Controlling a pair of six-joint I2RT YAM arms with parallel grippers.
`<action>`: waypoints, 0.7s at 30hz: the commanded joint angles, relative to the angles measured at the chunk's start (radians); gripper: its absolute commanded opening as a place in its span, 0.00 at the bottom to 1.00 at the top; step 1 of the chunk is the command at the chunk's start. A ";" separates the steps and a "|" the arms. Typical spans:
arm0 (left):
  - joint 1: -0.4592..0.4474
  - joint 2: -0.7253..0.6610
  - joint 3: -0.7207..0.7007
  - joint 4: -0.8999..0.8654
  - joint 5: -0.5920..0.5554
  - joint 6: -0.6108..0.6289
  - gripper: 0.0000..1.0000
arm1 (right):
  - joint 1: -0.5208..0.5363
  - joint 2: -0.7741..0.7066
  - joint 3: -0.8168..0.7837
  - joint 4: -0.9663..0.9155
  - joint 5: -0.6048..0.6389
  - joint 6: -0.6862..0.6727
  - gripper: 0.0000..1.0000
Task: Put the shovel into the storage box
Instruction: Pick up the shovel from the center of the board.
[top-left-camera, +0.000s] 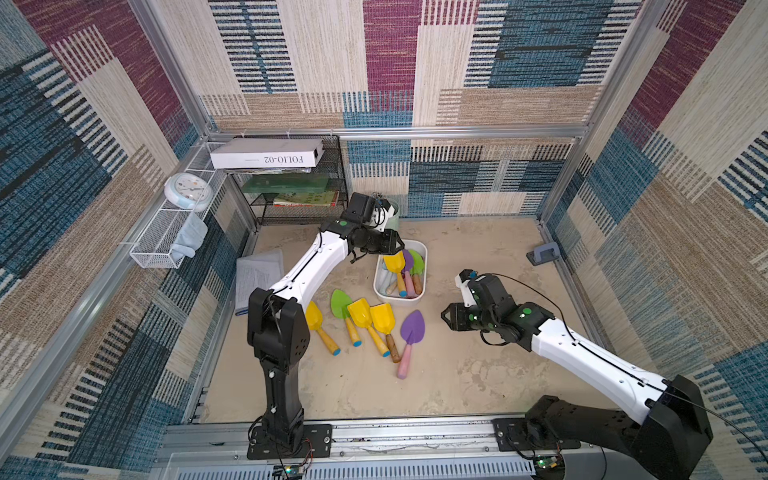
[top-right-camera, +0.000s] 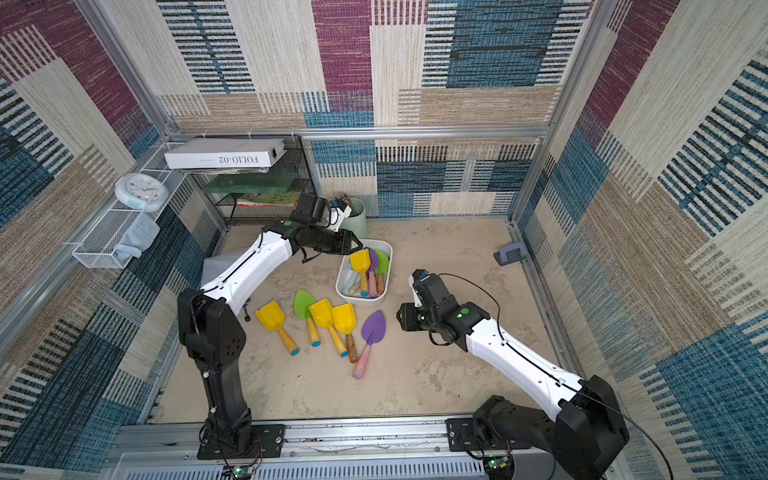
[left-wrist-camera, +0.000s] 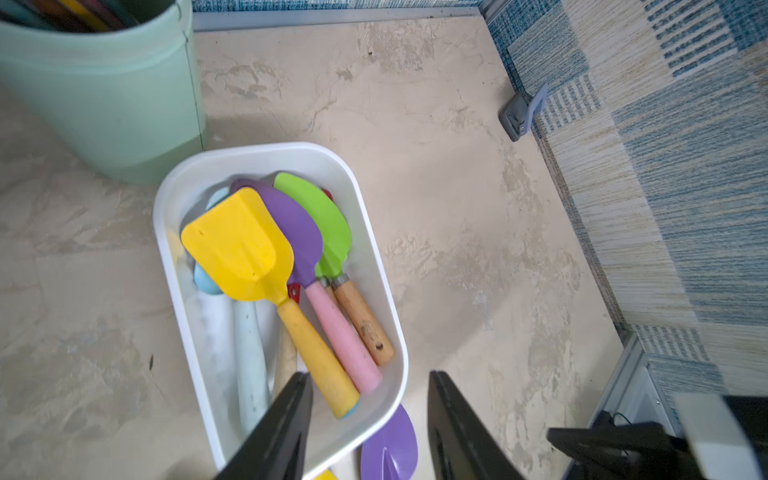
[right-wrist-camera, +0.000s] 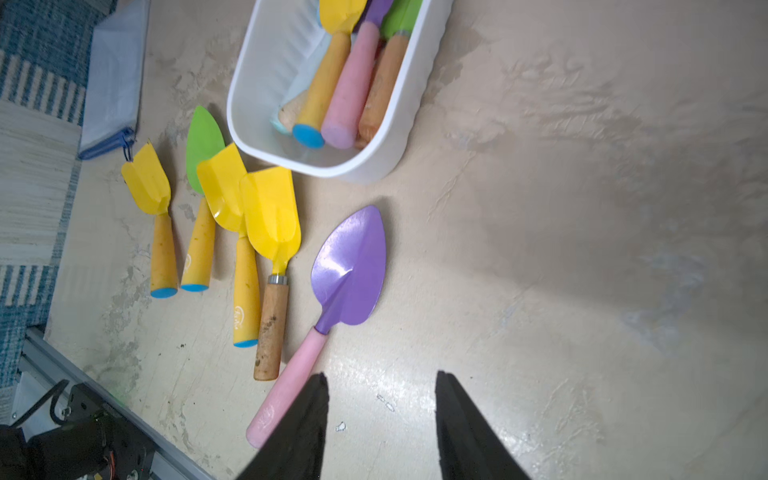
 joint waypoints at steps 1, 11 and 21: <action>0.002 -0.119 -0.137 0.143 0.005 -0.078 0.52 | 0.063 0.025 -0.009 0.037 0.009 0.111 0.51; -0.034 -0.447 -0.505 0.158 -0.116 -0.168 0.57 | 0.252 0.114 -0.048 0.096 0.110 0.367 0.55; -0.036 -0.647 -0.654 0.082 -0.204 -0.240 0.59 | 0.360 0.287 -0.013 0.175 0.093 0.478 0.58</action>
